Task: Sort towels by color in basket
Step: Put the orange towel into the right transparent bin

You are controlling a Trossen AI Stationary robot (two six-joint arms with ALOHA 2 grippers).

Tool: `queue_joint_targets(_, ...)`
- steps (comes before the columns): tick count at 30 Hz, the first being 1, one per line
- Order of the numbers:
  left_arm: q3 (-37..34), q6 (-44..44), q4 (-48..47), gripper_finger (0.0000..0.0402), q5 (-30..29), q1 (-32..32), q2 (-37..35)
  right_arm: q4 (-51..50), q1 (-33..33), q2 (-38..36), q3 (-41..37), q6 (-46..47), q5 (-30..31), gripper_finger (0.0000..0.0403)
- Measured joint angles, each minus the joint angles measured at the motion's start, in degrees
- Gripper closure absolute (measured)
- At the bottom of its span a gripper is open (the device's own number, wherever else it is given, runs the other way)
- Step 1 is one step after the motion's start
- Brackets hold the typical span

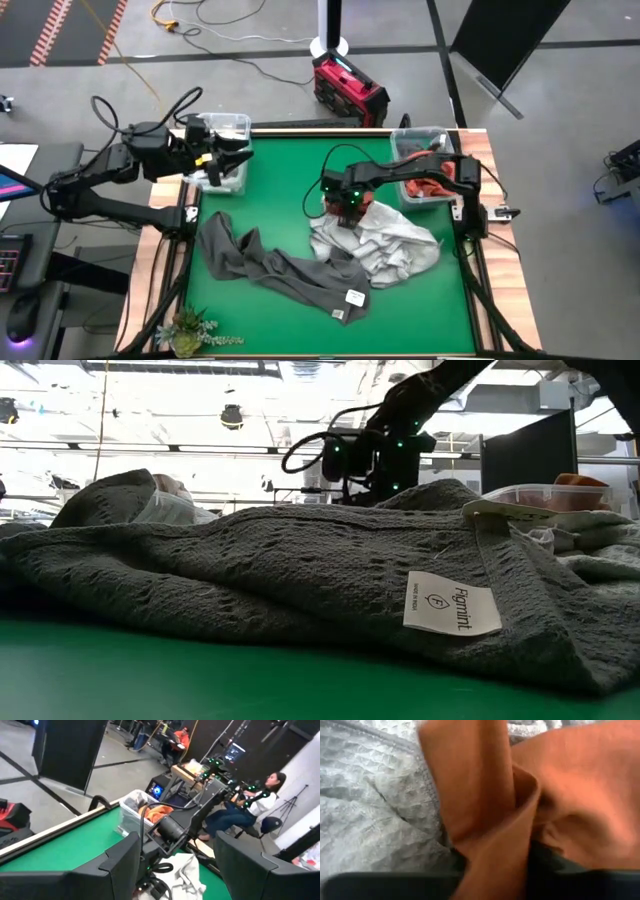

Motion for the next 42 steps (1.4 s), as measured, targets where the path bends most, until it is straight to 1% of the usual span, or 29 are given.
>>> queue_joint_targets(3, 0.0, -0.01, -0.47, 0.0162, 0.09, 0.0, 0.02, -0.85, 0.0, -0.55, 0.0, -0.23, -0.3, 0.0354)
queue_joint_targets(4, 0.0, -0.01, -0.53, 0.0162, 0.08, -0.02, 0.03, -1.18, 0.02, -1.37, -0.08, -0.39, -0.3, 0.0372)
queue_joint_targets(7, 0.0, 0.61, -1.3, 0.0162, -0.01, 0.01, 0.07, -2.11, -0.53, -5.79, -0.13, -0.12, -0.34, 0.0373)
queue_joint_targets(9, 0.0, 1.6, -2.03, 0.0162, -0.39, 0.01, 0.07, -3.27, -1.39, -9.9, -0.11, 0.86, 1.14, 0.0362)
queue_joint_targets(12, 0.0, 2.62, -3.12, 0.0162, -1.38, -0.01, 0.07, -5.11, -2.97, -17.53, -0.13, 2.76, 4.79, 0.0359)
queue_joint_targets(16, 0.0, 3.85, -6.13, 0.0162, -3.09, 0.01, 0.07, -4.93, -4.62, -29.65, -0.11, 6.3, 9.34, 0.0371)
queue_joint_targets(21, 0.0, 4.16, -10.51, 0.0162, -7.37, 0.01, 0.59, -2.63, -5.38, -43.72, -0.09, 10.66, 16.39, 0.0371)
queue_joint_targets(24, -0.02, 4.81, -10.54, 0.0162, -8.17, 0.01, 1.32, 0.84, -4.78, -51.33, -0.02, 10.97, 20.43, 0.0364)
queue_joint_targets(26, -0.02, 5.4, -10.64, 0.0162, -8.25, 0.01, 1.97, 1.63, -3.62, -55.46, 0.02, 11.87, 24.62, 0.0364)
queue_joint_targets(28, -0.02, 5.42, -10.68, 0.0162, -8.27, 0.01, 2.29, -0.12, -2.02, -58.79, 0.02, 12.29, 29.47, 0.0366)
queue_joint_targets(31, -0.02, 5.42, -10.57, 0.0162, -8.25, 0.01, 2.8, -6.48, 0.15, -61.55, 0.02, 14.52, 36.43, 0.0368)
queue_joint_targets(34, -0.02, 5.41, -10.51, 0.0162, -8.13, 0.01, 3.02, -16.42, 0.28, -61.94, 0.02, 18.47, 39.41, 0.0368)
queue_joint_targets(38, -0.04, 5.43, -10.52, 0.0162, -8.08, 0.01, 3.06, -30.27, -1.5, -58.75, 0.0, 26.38, 39.14, 0.0368)
queue_joint_targets(40, -0.04, 5.42, -10.53, 0.0162, -8.06, 0.01, 3.06, -35.64, -2.17, -56.36, -0.04, 29.39, 37.48, 0.0368)
queue_joint_targets(42, -0.04, 5.42, -10.52, 0.0162, -8.06, 0.01, 3.06, -38.32, -2.69, -54.42, -0.04, 29.47, 34.48, 0.0368)
